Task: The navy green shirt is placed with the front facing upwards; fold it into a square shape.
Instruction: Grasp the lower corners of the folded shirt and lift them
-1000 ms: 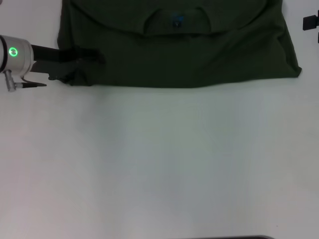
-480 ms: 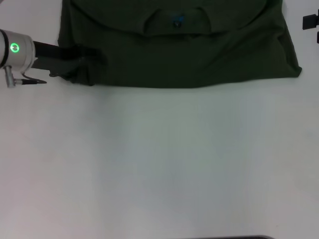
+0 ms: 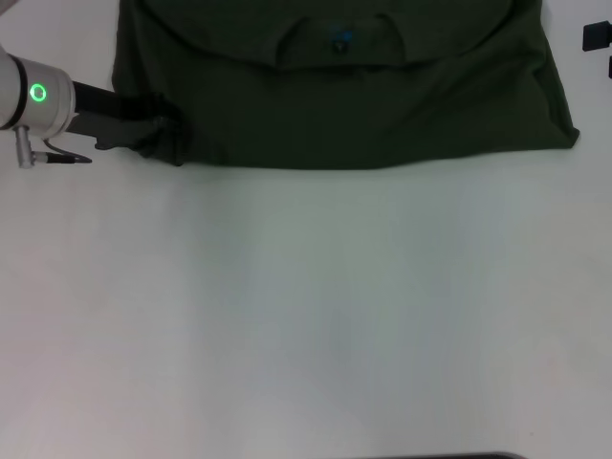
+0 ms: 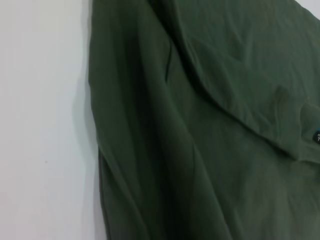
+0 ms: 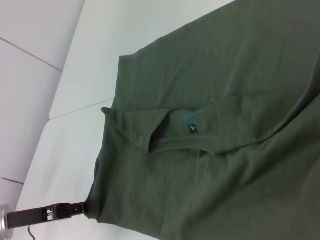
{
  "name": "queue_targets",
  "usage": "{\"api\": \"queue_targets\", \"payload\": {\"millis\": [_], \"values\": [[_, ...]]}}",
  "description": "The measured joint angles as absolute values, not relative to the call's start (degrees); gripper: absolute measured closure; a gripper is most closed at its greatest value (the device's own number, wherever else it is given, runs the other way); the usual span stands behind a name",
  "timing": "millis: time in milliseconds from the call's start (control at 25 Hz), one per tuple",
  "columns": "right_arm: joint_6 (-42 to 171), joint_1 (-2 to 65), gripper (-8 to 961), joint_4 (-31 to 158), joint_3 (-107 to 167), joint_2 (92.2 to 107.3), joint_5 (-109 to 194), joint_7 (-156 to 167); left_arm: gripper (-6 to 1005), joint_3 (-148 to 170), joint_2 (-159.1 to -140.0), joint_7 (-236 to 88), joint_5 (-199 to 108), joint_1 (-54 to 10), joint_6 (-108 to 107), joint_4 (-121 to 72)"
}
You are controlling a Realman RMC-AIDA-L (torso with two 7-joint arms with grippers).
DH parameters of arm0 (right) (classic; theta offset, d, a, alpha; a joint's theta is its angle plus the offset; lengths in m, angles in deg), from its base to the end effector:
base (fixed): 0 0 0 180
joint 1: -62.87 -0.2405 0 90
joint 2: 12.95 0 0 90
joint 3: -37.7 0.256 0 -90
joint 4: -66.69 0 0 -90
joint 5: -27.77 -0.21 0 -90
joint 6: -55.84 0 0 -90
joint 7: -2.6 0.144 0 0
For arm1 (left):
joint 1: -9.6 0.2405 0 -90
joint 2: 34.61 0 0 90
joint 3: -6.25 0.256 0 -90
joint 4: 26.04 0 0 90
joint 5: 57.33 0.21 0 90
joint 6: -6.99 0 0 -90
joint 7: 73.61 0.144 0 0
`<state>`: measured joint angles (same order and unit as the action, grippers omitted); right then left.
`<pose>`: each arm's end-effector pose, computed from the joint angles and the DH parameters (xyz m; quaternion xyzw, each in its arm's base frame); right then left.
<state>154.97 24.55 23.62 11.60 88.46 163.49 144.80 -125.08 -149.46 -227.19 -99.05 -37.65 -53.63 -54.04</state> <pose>0.2863 0.3699 0.1533 -0.7544 0.6251 0.1517 0.1307 -0.2612 0.4181 -0.0172 -0.7199 -0.6615 -0.0632 0.2005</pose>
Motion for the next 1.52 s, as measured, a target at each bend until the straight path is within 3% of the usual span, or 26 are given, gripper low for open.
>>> {"api": "queue_targets", "payload": {"millis": [280,440,800,960,1200,1520], "values": [[155.2,24.6,55,23.6,11.6,88.47,163.5,144.9,658,-124.7,-149.56,-228.3,-97.8,-37.9,-53.6,-54.2],[155.3,24.8,56,23.5,11.1,88.19,163.7,144.6,879,-125.1,-149.11,-228.5,-97.8,-37.7,-56.0,-55.1],[149.7,26.1,56,21.6,10.4,88.2,171.1,143.2,949,-125.5,-147.68,-229.1,-98.3,-36.6,-61.0,-59.1],[146.0,26.1,55,22.0,10.3,89.33,173.5,141.9,949,-125.6,-147.56,-229.3,-98.2,-36.5,-61.1,-59.4],[141.5,26.1,55,23.5,9.4,92.2,173.7,141.6,949,-125.6,-147.59,-229.4,-98.3,-36.5,-61.1,-59.5],[134.7,25.3,55,30.0,4.1,93.05,173.8,141.7,949,-125.6,-147.52,-229.4,-98.3,-36.7,-62.0,-60.2]]}}
